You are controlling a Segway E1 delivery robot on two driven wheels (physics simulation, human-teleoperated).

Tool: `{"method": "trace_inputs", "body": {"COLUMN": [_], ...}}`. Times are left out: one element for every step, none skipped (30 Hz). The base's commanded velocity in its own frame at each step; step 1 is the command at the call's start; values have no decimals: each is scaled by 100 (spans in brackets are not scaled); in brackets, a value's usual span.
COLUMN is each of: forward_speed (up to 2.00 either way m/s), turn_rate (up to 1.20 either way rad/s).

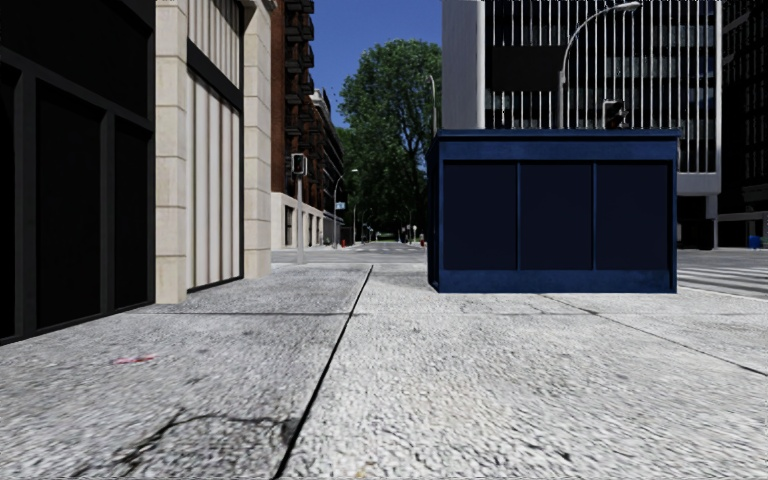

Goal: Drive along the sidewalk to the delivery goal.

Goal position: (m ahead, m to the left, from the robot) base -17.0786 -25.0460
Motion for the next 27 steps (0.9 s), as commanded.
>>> {"method": "trace_inputs", "body": {"forward_speed": [200,200,200,200,200,200,200,200,200,200,200,200,200,200,200,200,200,200,200,200,200,200,200,200,200,200,200], "turn_rate": [24,25,26,26,31,34,35,35,35,35,35,36,36,36,36,36,36,36,36,36,36,27,12,12,0,0,0]}}
